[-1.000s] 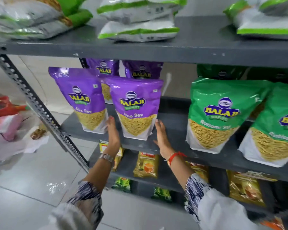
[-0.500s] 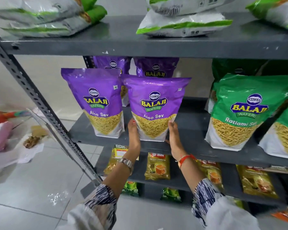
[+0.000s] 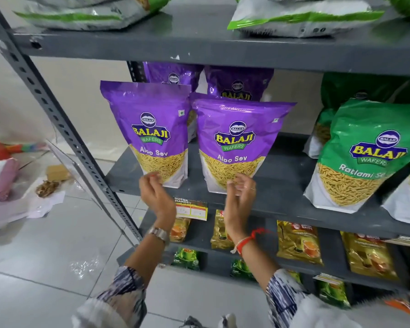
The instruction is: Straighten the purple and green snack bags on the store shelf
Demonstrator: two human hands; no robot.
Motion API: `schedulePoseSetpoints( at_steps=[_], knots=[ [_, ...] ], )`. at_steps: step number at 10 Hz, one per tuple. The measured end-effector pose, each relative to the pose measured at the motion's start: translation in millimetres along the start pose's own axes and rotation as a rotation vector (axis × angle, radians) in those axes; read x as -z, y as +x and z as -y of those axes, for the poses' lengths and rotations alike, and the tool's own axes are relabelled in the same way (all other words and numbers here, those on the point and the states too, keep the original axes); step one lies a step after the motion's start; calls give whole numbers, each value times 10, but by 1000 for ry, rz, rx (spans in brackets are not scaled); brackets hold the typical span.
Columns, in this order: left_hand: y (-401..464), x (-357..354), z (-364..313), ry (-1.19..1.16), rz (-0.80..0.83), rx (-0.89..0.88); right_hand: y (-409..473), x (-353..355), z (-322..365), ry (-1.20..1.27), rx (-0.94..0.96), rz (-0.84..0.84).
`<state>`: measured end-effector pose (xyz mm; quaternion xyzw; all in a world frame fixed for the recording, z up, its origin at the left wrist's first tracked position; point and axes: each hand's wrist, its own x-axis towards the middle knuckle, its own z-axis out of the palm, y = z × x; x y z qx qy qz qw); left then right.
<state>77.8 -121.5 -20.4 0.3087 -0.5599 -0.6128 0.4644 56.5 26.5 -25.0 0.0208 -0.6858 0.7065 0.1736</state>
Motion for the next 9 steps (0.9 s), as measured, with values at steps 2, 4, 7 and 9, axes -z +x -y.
schedulePoseSetpoints(
  at_steps=[2,4,7,9],
  knots=[
    [821,75,-32,-23,92,222,-50,-663,125,-24,-243,530],
    [950,62,-68,-69,318,448,101,-967,201,-94,-404,595],
    [817,140,-144,-44,400,387,66,-1007,229,-22,-445,579],
    [540,192,-121,72,281,59,-123,-667,203,44,-268,444]
  ],
)
